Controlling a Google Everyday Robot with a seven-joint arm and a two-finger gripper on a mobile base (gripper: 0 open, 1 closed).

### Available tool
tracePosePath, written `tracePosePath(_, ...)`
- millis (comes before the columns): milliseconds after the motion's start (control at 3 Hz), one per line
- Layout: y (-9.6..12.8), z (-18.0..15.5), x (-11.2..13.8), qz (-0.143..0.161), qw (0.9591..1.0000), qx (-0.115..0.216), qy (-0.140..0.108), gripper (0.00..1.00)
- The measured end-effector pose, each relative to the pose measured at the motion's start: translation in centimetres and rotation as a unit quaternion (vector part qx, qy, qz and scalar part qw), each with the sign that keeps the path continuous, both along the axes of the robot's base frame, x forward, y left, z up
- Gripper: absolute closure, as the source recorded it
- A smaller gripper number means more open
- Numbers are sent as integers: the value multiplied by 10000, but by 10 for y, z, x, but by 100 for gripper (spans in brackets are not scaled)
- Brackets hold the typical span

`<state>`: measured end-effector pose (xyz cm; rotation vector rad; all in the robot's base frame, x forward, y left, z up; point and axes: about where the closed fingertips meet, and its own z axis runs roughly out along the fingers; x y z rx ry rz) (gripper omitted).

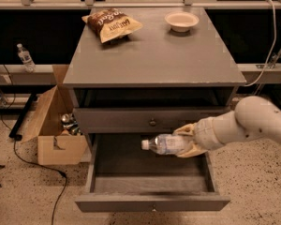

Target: Pick blue plastic bottle from middle drawer and place on counter

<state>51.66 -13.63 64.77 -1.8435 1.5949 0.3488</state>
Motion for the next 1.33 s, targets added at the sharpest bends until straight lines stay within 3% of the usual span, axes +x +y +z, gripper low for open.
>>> tracePosePath(333, -13, 60, 6, 296, 9988, -400, -29, 100)
tracePosePath(667, -13, 60, 6, 296, 9988, -400, -29, 100)
tracePosePath(1000, -21, 96, 5, 278, 9986, -427, -135, 100)
tracePosePath(1333, -43, 195, 5, 145, 9977, -389, -539, 100)
